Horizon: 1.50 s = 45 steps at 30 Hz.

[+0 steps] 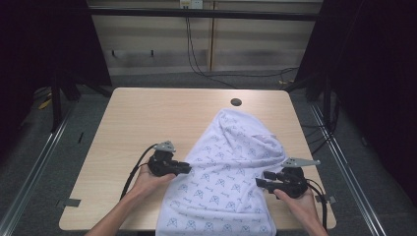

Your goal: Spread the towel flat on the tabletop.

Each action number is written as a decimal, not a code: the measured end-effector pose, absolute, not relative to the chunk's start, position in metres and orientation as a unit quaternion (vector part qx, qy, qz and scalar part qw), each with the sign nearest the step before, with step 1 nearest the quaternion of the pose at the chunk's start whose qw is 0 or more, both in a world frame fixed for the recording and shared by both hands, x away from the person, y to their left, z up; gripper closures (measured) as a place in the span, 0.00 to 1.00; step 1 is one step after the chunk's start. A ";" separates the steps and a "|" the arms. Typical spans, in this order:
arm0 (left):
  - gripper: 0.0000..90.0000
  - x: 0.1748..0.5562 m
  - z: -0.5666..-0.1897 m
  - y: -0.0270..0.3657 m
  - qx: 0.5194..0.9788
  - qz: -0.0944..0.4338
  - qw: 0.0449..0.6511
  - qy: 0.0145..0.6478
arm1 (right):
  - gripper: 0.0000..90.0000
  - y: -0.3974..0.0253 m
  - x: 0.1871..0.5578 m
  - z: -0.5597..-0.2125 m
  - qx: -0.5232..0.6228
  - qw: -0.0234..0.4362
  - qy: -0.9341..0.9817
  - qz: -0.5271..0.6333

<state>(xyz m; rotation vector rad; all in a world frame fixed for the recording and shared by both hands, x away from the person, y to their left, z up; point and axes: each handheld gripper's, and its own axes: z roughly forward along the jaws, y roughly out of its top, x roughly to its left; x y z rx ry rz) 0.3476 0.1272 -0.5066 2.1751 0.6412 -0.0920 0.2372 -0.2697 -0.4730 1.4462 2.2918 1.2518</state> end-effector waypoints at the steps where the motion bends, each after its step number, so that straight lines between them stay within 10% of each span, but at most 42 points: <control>1: 0.92 0.346 -0.508 0.128 0.868 -0.039 0.426 0.252 | 0.57 -0.268 0.239 -0.476 0.483 0.082 0.770 0.409; 4: 0.98 0.335 -0.503 0.134 0.882 -0.028 0.402 0.245 | 0.91 -0.267 0.235 -0.483 0.483 0.079 0.778 0.394; 7: 0.98 0.323 -0.502 0.143 0.882 -0.025 0.397 0.252 | 0.99 -0.274 0.219 -0.476 0.484 0.092 0.773 0.400; 19: 0.84 0.244 -0.492 0.188 0.878 -0.089 0.402 0.245 | 0.95 -0.312 0.139 -0.460 0.500 0.096 0.757 0.410; 21: 0.83 0.263 -0.485 0.197 0.844 -0.082 0.449 0.281 | 0.80 -0.315 0.135 -0.456 0.498 0.111 0.752 0.417; 33: 0.83 0.345 -0.499 0.152 0.848 -0.002 0.443 0.293 | 0.70 -0.282 0.243 -0.462 0.440 0.127 0.775 0.436; 45: 0.86 0.317 -0.503 0.177 0.861 -0.026 0.414 0.295 | 0.72 -0.252 0.284 -0.496 0.439 0.138 0.819 0.343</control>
